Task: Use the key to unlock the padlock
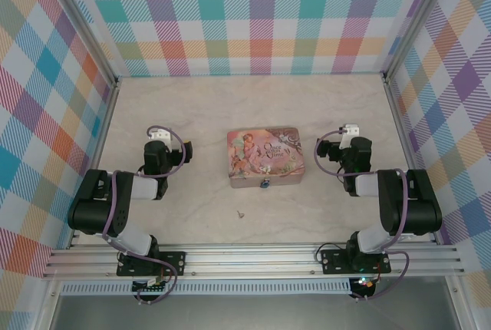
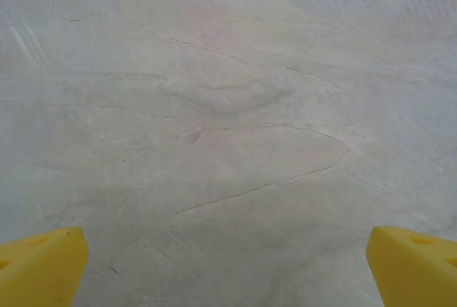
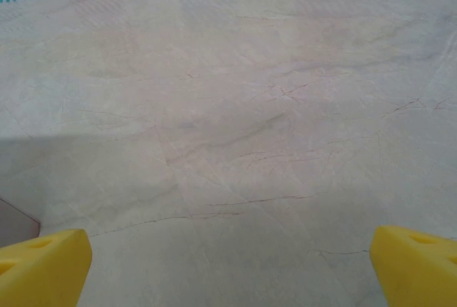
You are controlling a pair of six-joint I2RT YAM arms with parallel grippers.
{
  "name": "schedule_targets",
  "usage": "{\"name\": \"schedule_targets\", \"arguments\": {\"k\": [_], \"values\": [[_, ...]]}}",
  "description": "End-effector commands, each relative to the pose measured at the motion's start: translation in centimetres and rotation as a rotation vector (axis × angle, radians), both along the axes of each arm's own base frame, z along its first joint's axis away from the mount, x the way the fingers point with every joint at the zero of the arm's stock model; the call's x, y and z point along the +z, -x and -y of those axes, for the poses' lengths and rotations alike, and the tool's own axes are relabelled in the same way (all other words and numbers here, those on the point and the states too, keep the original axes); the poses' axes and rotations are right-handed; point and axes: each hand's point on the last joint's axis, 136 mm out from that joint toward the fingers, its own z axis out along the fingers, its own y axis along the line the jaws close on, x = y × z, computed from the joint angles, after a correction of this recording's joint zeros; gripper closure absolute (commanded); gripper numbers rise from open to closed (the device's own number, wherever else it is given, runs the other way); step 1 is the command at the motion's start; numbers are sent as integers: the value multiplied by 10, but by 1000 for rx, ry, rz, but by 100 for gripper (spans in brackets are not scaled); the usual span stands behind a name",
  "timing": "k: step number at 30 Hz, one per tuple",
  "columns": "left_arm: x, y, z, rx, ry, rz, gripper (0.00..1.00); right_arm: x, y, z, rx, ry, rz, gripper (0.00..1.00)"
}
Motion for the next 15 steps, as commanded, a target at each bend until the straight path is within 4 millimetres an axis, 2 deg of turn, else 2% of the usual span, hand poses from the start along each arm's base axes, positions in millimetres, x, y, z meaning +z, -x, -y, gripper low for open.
{"name": "schedule_targets", "arguments": {"k": [1,4,6,12,15], "values": [[7,-5,-4,-3,-4,19,0,10,-5,0,11,0,33,0],[20,-2,-3,-7,-5,32,0,11,-5,1,5,-1,36,0],[35,2,-5,4,-7,38,0,18,-3,5,-19,-2,41,0],[98,19,-5,35,85,133,0,48,9,3,-30,-54,-29,0],[121,29,-5,98,223,67,0,70,22,-15,16,-192,-83,0]]}}
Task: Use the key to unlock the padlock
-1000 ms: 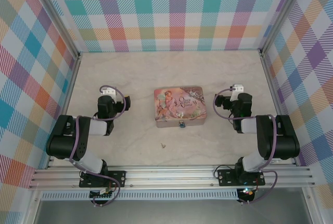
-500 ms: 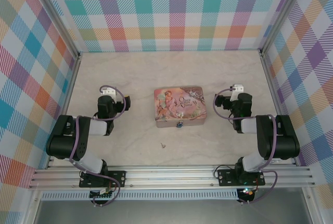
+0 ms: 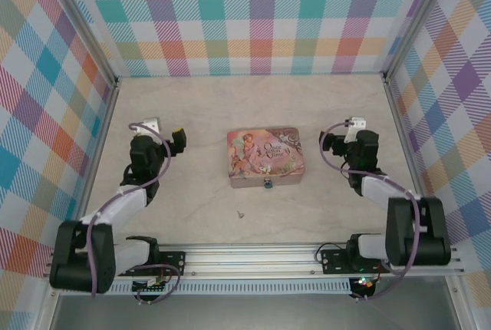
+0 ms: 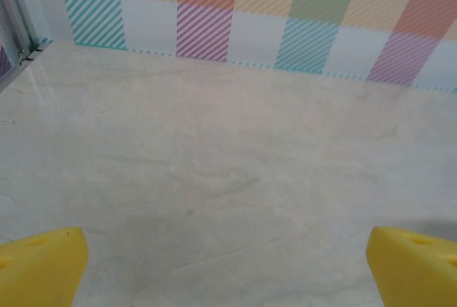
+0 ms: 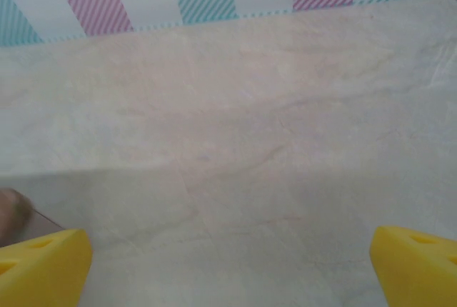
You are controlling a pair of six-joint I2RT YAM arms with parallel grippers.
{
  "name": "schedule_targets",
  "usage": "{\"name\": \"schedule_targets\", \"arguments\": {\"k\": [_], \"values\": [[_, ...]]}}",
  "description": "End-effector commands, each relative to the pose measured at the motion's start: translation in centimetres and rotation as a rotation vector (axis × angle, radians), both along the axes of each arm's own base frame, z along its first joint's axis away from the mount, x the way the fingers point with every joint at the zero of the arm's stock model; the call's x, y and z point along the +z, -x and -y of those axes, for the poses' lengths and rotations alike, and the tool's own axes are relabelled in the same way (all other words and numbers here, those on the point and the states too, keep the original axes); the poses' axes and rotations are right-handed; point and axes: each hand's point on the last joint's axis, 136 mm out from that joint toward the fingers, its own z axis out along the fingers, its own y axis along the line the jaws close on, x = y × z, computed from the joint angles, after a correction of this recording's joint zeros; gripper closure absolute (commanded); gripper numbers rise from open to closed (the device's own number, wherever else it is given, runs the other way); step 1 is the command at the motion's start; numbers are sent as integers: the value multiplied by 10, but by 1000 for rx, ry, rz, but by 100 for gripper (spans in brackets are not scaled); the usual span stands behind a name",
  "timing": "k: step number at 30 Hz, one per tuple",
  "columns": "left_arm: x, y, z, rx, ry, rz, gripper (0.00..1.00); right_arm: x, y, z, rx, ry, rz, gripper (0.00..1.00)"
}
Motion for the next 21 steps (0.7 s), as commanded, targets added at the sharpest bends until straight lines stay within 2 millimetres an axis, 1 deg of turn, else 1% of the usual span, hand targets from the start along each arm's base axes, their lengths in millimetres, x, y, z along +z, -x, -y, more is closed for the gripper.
{"name": "schedule_targets", "arguments": {"k": [1,3,5,6,8,9,13,15,18,21], "values": [[13,12,0,57,185,-130,0,15,20,-22,72,-184,-114,0],[21,19,16,8,297,-206,0,32,34,-43,147,-289,-139,0],[27,27,38,-59,403,-264,0,45,50,-62,204,-375,-172,0],[28,31,50,-94,438,-277,0,50,56,-70,226,-396,-183,0],[26,44,71,-145,483,-311,0,51,70,-82,253,-422,-228,0],[26,48,78,-163,491,-320,0,49,76,-86,260,-426,-253,0],[15,67,104,-221,538,-379,0,26,96,-96,263,-438,-411,0],[7,73,116,-252,564,-415,0,13,103,-101,270,-443,-479,0],[-10,78,139,-300,593,-488,0,-3,107,-113,294,-440,-552,0],[-26,79,163,-348,624,-549,0,-14,105,-122,307,-429,-599,0]]}}
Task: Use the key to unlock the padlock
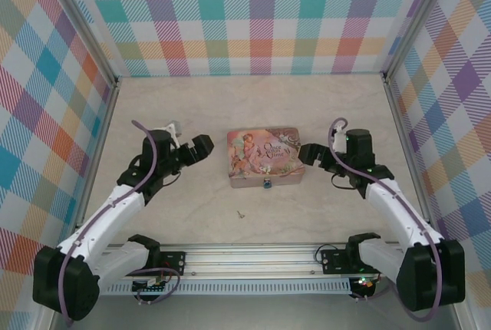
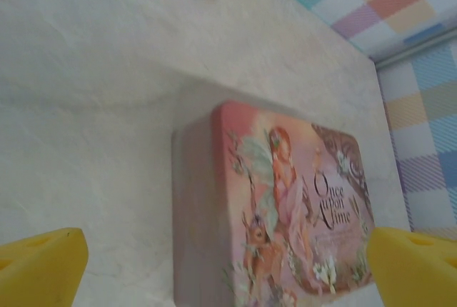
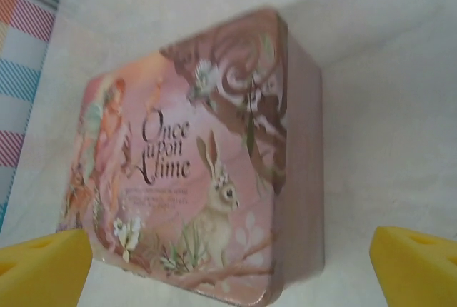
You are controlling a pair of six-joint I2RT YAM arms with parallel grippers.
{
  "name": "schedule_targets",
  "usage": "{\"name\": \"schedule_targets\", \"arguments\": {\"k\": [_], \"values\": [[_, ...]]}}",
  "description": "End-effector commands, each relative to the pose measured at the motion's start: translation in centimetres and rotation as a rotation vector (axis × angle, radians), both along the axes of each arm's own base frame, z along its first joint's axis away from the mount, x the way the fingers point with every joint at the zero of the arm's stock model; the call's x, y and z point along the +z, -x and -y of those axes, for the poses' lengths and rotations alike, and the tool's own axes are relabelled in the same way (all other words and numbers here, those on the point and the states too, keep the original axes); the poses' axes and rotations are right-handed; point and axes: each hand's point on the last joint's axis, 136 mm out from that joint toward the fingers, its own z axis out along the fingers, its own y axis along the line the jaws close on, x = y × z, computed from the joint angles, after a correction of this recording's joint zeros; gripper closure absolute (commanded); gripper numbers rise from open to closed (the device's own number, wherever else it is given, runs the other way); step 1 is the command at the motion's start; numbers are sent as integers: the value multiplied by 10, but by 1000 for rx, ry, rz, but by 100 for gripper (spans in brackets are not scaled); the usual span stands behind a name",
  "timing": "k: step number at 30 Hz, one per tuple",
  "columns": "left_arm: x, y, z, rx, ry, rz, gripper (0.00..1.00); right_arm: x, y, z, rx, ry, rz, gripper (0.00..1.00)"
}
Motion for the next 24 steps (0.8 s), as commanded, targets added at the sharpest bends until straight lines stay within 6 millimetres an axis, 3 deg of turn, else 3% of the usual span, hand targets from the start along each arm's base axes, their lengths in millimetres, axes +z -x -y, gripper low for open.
{"name": "schedule_targets", "arguments": {"k": [1,6,11,16,24], "values": [[-19,6,29,-60,79,-83,0,-5,3,-14,37,-10,-72,0],[-39,1,62,-128,101,-151,0,-17,-2,-35,90,19,-112,0],[-55,-8,74,-124,106,-180,0,-20,-8,-54,132,18,-112,0],[-59,-23,72,-81,75,-183,0,-16,-17,-73,165,2,-82,0],[-52,-60,46,2,58,-148,0,-10,-51,-105,205,-75,-5,0]]}}
